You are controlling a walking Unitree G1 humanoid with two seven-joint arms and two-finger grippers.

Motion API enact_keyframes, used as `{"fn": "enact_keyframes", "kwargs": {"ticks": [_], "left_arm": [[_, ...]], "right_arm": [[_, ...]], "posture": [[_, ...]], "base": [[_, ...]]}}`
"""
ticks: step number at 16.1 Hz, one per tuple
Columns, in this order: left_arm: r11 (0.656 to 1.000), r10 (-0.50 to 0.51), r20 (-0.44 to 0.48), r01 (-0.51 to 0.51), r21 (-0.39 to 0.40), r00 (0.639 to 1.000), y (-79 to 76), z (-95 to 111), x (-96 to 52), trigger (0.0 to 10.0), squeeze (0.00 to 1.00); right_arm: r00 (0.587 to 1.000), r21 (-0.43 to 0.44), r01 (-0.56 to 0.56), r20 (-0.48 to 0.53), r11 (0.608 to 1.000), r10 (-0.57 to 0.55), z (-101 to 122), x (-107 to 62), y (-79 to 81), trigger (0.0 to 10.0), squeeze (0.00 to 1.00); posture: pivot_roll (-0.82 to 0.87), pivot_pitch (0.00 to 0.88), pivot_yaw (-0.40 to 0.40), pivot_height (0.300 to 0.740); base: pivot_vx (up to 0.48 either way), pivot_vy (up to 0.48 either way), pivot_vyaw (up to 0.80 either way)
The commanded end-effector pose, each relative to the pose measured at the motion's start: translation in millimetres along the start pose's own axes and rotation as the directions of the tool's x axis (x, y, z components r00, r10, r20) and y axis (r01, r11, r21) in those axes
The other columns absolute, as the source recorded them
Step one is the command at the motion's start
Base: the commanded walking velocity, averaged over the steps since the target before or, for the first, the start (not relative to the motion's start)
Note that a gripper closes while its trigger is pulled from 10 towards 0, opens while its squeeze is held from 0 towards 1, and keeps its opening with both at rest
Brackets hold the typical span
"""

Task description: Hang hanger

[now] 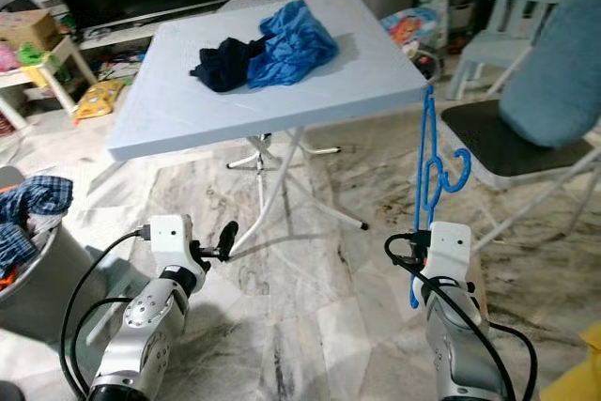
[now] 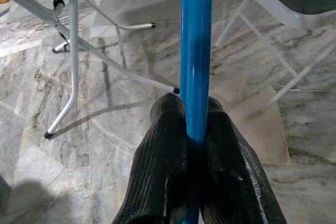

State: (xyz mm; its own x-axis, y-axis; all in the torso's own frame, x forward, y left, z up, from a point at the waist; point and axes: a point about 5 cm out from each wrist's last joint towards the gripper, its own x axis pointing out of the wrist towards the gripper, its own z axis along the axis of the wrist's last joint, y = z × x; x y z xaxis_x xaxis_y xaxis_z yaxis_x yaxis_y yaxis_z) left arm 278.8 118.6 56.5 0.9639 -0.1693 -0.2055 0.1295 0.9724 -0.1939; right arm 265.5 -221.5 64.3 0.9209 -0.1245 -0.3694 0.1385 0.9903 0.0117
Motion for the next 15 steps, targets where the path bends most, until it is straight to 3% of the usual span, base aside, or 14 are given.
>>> {"fn": "enact_keyframes", "kwargs": {"ticks": [1,4,12,14,15], "left_arm": [[1.0,0.015,0.005,-0.015,-0.005,1.0,3.5,2.5,-0.8,10.0,0.0],[1.0,0.013,0.002,-0.013,-0.007,1.0,3.4,2.3,-0.4,10.0,0.0],[1.0,-0.008,0.001,0.008,-0.014,1.0,1.9,2.6,1.5,10.0,0.0],[1.0,-0.017,0.002,0.017,-0.015,1.0,1.2,3.0,1.9,10.0,0.0],[1.0,-0.021,0.002,0.021,-0.016,1.0,0.6,2.9,2.0,10.0,0.0]], "right_arm": [[1.0,0.009,-0.023,0.018,1.0,0.023,5.1,1.8,8.4,10.0,0.0],[0.999,0.009,-0.024,0.021,1.0,0.024,5.5,2.2,8.6,10.0,0.0],[1.0,0.012,0.007,0.003,1.0,-0.007,4.0,3.1,5.0,10.0,0.0],[1.0,-0.036,0.007,0.024,0.999,-0.007,7.2,3.1,7.2,10.0,0.0],[0.998,-0.103,0.034,0.052,0.994,-0.029,8.9,3.7,5.9,10.0,0.0]], "posture": [[-0.25,0.0,0.125,0.74],[-0.26,0.0,0.127,0.74],[-0.26,0.0,0.126,0.74],[-0.26,0.0,0.125,0.74],[-0.26,0.0,0.125,0.74]], "base": [[0.0,0.292,-0.8],[0.0,0.293,-0.71],[0.0,0.376,0.0],[0.0,0.48,0.0],[0.0,0.48,0.0]]}}
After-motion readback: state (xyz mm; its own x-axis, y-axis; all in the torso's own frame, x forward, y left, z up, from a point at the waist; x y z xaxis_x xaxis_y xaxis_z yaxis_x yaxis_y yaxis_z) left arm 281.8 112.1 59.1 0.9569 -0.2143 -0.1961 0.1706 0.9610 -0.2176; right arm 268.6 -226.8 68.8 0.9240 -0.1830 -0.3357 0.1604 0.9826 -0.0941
